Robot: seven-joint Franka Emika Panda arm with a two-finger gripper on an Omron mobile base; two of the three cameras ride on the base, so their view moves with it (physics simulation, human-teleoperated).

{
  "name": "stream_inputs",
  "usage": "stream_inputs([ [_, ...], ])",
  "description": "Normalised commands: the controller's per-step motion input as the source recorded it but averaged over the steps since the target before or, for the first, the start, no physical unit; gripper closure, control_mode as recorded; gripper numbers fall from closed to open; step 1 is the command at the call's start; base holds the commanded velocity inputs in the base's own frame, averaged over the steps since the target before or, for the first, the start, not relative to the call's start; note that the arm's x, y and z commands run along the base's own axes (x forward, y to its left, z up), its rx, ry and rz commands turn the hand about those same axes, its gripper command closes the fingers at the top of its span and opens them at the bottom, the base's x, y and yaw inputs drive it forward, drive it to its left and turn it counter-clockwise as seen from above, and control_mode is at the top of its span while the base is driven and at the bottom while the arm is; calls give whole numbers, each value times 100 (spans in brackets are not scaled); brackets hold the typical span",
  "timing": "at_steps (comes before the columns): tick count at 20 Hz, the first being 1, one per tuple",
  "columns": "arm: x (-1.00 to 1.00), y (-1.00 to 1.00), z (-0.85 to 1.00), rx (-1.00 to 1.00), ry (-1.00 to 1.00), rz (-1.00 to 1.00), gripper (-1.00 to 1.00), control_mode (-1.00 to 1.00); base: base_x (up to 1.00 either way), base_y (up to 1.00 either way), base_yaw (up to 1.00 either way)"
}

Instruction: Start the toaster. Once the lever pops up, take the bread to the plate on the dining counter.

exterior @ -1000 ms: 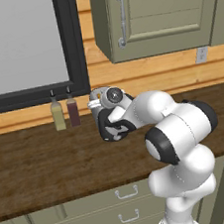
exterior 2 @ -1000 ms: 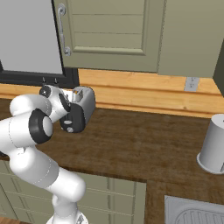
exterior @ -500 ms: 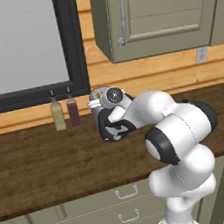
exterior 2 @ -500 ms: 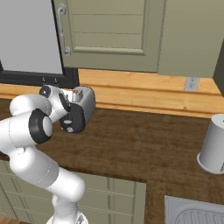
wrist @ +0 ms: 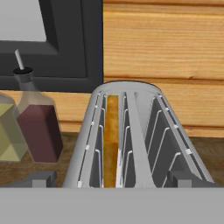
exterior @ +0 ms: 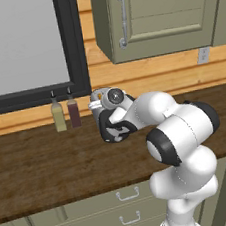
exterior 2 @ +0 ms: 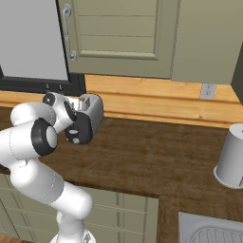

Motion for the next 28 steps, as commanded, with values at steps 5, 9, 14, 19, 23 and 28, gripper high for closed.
stream_inputs([
  [5, 0, 0, 0, 0, 0, 0, -100, -100, 0, 0, 0],
  [9, 0, 0, 0, 0, 0, 0, -100, -100, 0, 0, 0],
  [14, 0, 0, 0, 0, 0, 0, -100, -100, 0, 0, 0],
  [19, 0, 0, 0, 0, 0, 0, -100, -100, 0, 0, 0],
  [23, 0, 0, 0, 0, 0, 0, -100, -100, 0, 0, 0],
  [28, 0, 0, 0, 0, 0, 0, -100, -100, 0, 0, 0],
])
